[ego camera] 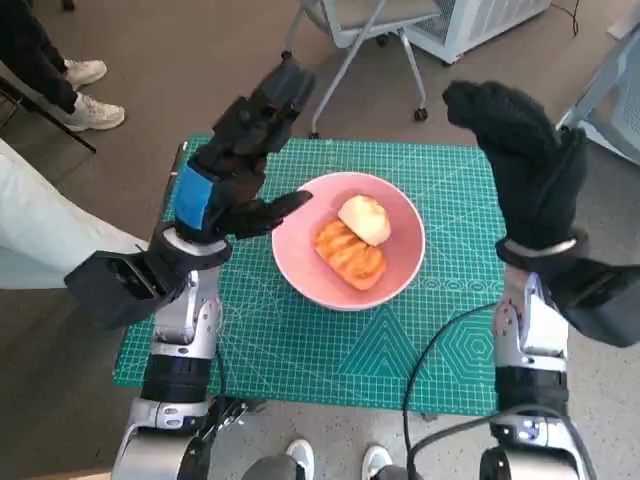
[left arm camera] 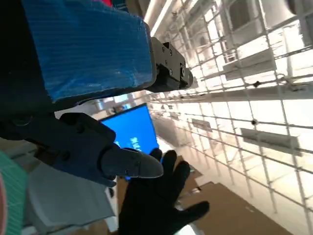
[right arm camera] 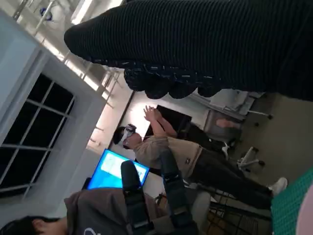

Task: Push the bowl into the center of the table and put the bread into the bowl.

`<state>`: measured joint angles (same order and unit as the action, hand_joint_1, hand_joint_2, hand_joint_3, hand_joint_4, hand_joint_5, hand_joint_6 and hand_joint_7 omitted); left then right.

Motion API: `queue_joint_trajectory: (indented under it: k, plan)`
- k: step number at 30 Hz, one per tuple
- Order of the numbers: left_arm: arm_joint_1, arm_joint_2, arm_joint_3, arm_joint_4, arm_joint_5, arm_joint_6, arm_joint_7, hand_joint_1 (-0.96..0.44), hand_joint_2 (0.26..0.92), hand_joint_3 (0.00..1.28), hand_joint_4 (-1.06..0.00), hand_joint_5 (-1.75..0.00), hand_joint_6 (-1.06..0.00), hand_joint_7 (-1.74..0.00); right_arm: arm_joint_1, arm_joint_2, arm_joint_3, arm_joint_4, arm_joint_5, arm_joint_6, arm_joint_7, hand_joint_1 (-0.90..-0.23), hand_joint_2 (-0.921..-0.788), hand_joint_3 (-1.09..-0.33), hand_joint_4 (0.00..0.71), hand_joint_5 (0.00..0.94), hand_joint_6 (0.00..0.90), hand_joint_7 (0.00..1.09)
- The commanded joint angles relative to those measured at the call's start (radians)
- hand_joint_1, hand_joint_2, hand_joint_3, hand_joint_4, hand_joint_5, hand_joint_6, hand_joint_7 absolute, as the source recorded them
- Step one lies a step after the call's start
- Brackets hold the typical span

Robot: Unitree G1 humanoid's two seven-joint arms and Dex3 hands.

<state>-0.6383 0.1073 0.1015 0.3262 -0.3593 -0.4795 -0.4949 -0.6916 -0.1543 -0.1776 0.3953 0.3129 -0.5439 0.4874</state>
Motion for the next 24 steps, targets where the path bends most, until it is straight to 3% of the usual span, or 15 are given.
queue_joint_trajectory:
  k: [1,24]
  plan:
    - [0.007,-0.004,0.011,-0.022,-0.021,0.015,-0.006,-0.57,0.921,0.33,-0.16,0.0,-0.28,0.0,0.003,-0.01,0.006,-0.007,-0.006,0.021,-0.008,-0.659,-0.921,-0.749,0.248,0.0,0.044,0.59]
    - [0.009,-0.003,0.002,-0.07,-0.006,0.06,-0.006,-0.56,0.921,0.36,-0.15,0.0,-0.27,0.0,0.02,-0.011,0.016,-0.077,-0.018,0.088,-0.046,-0.651,-0.921,-0.733,0.245,0.0,0.07,0.58]
